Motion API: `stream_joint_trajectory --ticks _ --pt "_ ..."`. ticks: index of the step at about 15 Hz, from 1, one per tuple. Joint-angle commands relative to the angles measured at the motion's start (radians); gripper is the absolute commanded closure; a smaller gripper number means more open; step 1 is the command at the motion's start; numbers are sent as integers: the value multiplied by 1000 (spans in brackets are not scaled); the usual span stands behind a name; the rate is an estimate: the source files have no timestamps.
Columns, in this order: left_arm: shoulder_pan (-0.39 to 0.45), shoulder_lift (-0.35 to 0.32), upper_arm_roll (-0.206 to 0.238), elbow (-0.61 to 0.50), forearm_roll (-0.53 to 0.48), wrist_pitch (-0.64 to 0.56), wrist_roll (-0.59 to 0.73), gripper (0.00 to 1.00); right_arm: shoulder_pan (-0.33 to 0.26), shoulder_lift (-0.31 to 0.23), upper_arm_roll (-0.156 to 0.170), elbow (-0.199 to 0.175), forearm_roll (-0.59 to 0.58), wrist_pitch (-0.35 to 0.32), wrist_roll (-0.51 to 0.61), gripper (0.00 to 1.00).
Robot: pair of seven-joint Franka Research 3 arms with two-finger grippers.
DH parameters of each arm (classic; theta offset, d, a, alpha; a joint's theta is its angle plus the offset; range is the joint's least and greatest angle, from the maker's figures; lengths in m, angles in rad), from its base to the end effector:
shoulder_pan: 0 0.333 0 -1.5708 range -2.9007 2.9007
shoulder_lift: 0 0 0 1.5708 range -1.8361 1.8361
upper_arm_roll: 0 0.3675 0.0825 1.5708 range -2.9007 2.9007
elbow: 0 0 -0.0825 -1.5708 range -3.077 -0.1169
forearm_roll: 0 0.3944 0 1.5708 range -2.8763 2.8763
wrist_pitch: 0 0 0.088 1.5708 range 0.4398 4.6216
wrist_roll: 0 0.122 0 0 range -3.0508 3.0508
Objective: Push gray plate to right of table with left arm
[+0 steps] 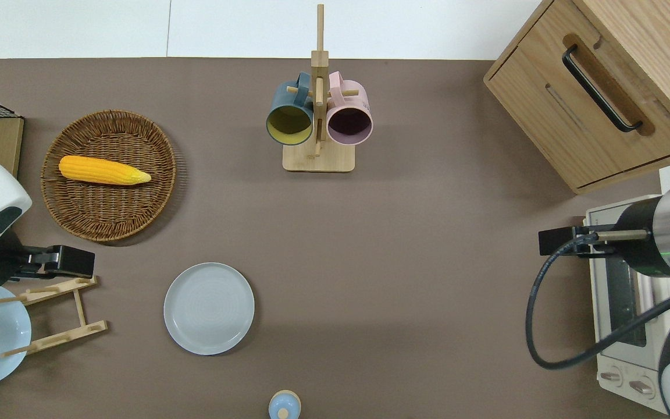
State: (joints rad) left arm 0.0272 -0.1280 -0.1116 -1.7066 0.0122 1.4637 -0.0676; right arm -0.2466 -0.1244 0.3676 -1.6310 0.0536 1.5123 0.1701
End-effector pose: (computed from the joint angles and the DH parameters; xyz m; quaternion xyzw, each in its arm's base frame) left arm 0.5016 -0.0450 0.6558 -0.9982 0.0072 0.0566 0.0175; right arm 0.5099 0.0835 0.6893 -0.9997 0.0243 0.0019 0.0042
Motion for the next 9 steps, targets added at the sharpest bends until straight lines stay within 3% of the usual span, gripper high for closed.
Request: stream_joint_trajectory --ticks 1,9 --pt "-25 10 18 28 5 -15 6 11 -30 -27 17 -27 22 -1 11 5" --pt "-36 4 35 19 15 -5 14 9 -30 -27 17 -27 22 -1 11 5"
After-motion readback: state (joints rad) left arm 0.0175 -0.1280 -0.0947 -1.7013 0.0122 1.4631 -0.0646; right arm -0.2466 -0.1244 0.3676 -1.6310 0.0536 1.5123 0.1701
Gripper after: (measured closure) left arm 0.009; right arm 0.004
